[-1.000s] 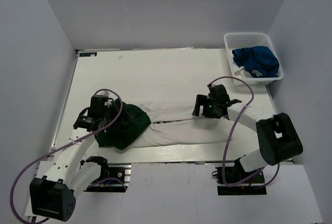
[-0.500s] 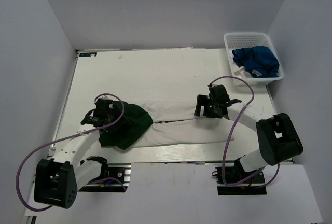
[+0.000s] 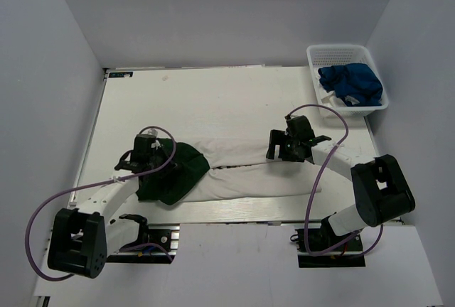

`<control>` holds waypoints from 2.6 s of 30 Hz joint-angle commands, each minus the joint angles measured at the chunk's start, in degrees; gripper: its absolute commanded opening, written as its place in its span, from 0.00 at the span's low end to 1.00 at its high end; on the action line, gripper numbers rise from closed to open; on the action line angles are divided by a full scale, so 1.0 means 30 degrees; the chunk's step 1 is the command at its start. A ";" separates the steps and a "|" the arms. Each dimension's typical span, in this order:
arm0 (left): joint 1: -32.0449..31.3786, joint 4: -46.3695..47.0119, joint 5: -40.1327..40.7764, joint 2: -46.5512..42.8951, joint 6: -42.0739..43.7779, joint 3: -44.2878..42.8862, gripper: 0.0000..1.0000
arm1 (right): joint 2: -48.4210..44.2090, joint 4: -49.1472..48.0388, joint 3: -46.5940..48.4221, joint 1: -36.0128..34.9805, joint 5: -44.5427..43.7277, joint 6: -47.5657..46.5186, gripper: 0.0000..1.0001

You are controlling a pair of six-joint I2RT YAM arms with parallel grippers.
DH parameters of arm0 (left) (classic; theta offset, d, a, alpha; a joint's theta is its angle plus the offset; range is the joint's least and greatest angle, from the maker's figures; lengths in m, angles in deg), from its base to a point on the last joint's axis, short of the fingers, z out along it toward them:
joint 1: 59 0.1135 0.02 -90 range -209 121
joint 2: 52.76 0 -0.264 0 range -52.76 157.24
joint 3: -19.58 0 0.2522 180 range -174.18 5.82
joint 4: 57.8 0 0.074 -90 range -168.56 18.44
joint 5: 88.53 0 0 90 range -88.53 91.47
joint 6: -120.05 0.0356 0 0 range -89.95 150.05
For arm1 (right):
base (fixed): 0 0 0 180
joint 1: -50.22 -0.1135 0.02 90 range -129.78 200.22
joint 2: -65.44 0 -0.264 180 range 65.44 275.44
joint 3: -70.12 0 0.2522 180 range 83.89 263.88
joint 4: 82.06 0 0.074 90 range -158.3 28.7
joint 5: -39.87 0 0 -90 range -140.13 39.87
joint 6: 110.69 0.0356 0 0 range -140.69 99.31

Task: Fold and stack the t-shirts

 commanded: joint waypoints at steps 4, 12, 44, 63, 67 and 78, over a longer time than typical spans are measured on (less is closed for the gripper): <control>-0.0214 -0.1806 -0.1642 -0.1209 0.0717 -0.0782 0.00 | 0.0072 0.1243 0.0186 0.0146 -0.0662 -0.0204 0.90; -0.0214 -0.4977 -0.5068 -0.2765 0.1538 -0.2014 0.00 | -0.0015 0.1653 0.0421 0.0175 -0.0633 -0.0380 0.90; -0.6715 -0.2397 -1.1924 0.2008 0.1389 -0.4122 0.99 | -0.1010 0.1712 0.0773 0.0058 -0.0252 -0.0934 0.90; -0.5520 -1.6962 1.1684 -0.0831 -0.6576 -0.9195 0.99 | 0.1855 0.2407 0.8004 -0.6523 0.6292 -0.6527 0.90; -0.3938 -1.3601 1.1717 -0.0570 -0.5964 -0.8635 0.99 | 0.3146 0.1891 0.9123 -0.9544 0.4055 -0.8495 0.90; -0.0245 -0.8382 0.6826 0.5966 -0.2274 -0.7786 0.94 | 0.4933 -0.0924 0.9854 -1.3591 0.2033 -1.0925 0.90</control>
